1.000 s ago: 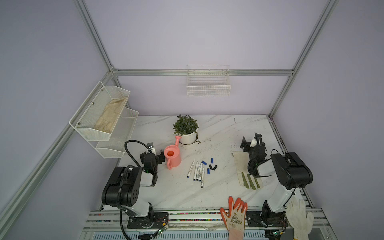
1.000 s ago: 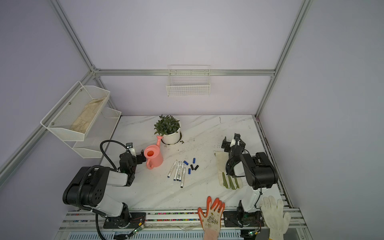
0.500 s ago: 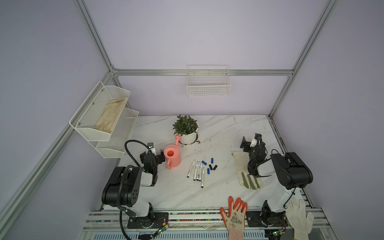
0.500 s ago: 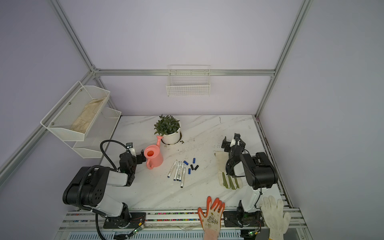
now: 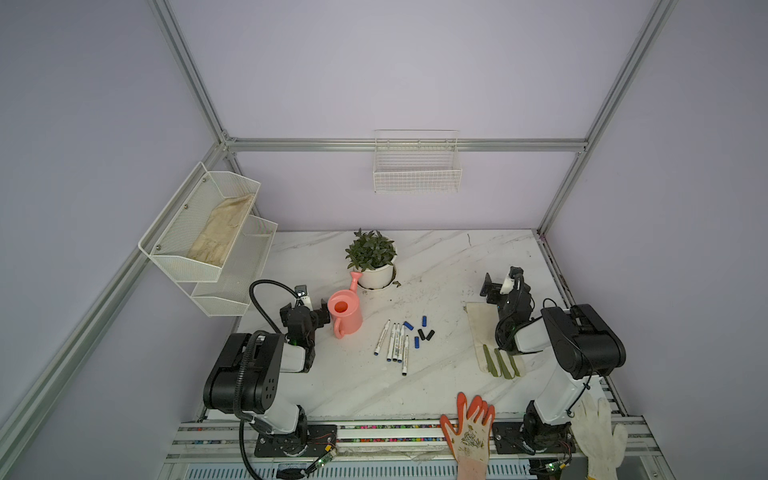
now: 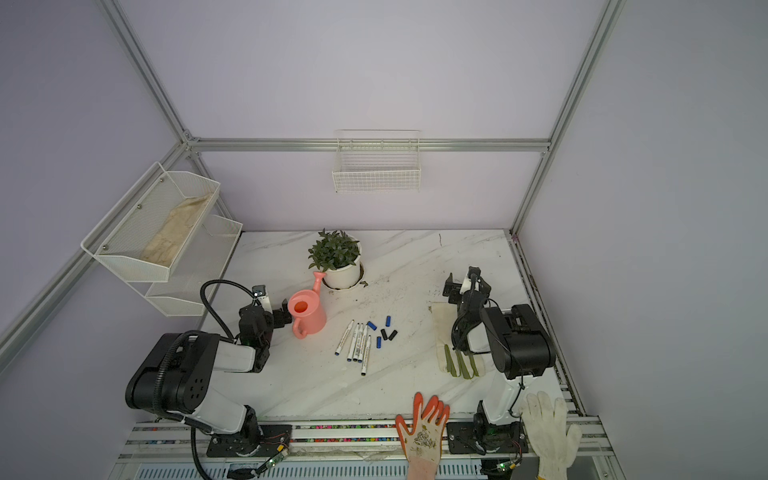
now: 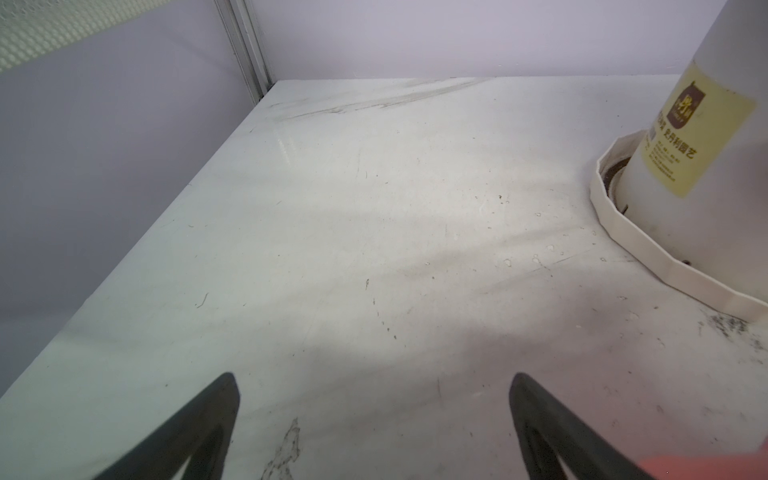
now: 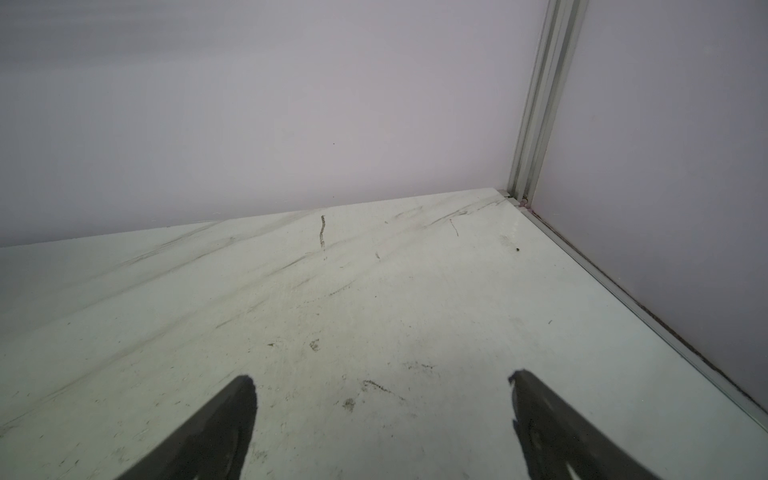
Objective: Insert the pens into the pen caps
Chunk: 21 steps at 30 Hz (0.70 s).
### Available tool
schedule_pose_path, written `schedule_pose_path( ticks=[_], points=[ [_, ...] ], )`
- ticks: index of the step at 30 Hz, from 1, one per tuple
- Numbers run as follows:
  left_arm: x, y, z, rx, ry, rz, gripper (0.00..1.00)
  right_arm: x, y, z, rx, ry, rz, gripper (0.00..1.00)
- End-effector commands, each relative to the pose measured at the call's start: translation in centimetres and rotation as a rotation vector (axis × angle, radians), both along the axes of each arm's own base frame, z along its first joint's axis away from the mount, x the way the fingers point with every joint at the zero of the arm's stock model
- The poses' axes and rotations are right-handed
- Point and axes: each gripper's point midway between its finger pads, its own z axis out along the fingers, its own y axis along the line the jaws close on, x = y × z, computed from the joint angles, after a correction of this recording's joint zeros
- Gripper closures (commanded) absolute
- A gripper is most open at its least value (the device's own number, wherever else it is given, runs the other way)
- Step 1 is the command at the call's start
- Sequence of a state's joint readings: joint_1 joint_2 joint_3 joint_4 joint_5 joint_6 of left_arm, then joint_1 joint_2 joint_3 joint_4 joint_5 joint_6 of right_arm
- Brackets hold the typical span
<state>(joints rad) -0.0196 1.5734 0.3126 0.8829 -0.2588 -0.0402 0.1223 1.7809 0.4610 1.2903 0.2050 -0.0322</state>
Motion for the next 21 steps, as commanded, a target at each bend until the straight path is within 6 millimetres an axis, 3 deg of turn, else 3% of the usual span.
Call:
schedule_pose_path(
  ticks=[1,6,8,10,12,16,19,21],
  points=[
    [2.4,0.4,3.9,0.014,-0.127,0.013,0.0,0.2,-0.4,1.3,-0.009,-0.051,-0.012,0.03],
    [3.1,0.2,5.2,0.011,-0.085,0.0,0.0,0.3,-0.5,1.2,0.004,-0.048,-0.004,0.03],
    [3.9,1.0,6.5,0.008,-0.01,0.054,0.0,0.2,-0.1,2.1,0.006,-0.063,0.016,0.11],
    [4.2,1.7,8.7,0.048,-0.003,0.087,0.0,0.3,0.3,3.6,-0.025,-0.059,0.042,0.19],
    [3.4,3.1,12.1,0.073,-0.093,0.165,0.0,0.5,-0.4,5.1,-0.011,-0.031,0.0,0.23],
    [1.6,4.4,15.1,0.043,-0.107,0.265,0.0,-1.1,-1.4,8.9,0.101,-0.132,-0.069,0.28],
    [1.3,0.3,16.1,-0.035,-0.071,0.071,0.0,-1.7,-1.4,11.0,0.186,-0.181,-0.092,0.32],
    [0.4,-4.7,17.0,-0.041,-0.081,-0.079,0.0,-1.8,-1.4,12.0,0.213,-0.193,-0.125,0.32]
  ],
)
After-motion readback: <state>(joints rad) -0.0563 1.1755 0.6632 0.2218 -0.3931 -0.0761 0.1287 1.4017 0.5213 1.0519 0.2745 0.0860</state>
